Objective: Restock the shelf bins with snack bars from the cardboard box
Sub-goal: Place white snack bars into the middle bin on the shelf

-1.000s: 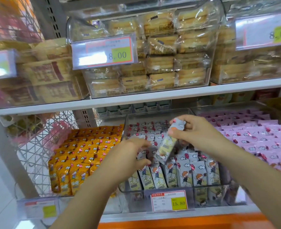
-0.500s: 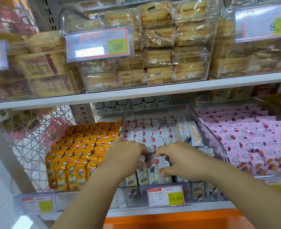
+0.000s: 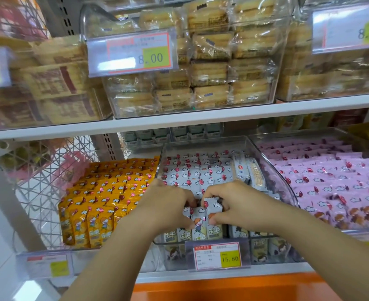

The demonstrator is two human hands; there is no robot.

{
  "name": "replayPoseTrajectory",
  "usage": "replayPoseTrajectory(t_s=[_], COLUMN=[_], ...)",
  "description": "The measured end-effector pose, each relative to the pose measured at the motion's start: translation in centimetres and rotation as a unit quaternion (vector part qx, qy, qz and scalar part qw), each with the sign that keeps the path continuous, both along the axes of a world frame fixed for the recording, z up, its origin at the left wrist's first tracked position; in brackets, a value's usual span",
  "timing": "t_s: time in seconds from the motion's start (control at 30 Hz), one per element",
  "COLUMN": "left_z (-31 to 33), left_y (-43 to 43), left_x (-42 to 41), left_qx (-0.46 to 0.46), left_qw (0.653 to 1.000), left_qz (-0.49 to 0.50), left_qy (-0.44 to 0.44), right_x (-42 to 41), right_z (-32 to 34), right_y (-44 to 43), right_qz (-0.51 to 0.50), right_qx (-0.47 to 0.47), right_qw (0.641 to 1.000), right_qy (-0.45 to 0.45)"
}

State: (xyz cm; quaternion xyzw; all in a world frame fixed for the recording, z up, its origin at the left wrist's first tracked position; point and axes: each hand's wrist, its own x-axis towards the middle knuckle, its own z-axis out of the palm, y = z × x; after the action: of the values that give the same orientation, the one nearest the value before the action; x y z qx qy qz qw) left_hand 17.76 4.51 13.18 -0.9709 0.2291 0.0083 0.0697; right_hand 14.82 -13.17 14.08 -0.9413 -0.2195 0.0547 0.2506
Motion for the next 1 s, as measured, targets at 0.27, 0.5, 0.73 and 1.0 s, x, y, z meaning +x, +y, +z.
replayPoseTrajectory(t_s=[0.27,0.5,0.73,1.0], left_z=[0.1,0.4,0.4,0.3], left_y=[-0.2,-0.2,-0.3,0.0], left_x=[-0.6,-0.7,-0.8,-0.7], left_qx=[-0.005,-0.02,-0.017,-0.017], left_qw=[0.999,0.999,0.999,1.0], left_qz=[0.005,0.01,0.007,0.0], left_qy=[-0.033,-0.026,-0.031,-0.022], right_x=[0.3,1.4,1.7,1.9], right_z=[1.1,2.0,1.3,1.4], right_y=[-0.6,-2.0,-1.7,-2.9], right_qz=[0.003,-0.018,-0.023,-0.046], right_qx=[0.065,0.183,0.195,0.249], right_qw=[0.998,0.983,0.98,0.967], right_qy=[0.012,-0.024,-0.012,-0.015])
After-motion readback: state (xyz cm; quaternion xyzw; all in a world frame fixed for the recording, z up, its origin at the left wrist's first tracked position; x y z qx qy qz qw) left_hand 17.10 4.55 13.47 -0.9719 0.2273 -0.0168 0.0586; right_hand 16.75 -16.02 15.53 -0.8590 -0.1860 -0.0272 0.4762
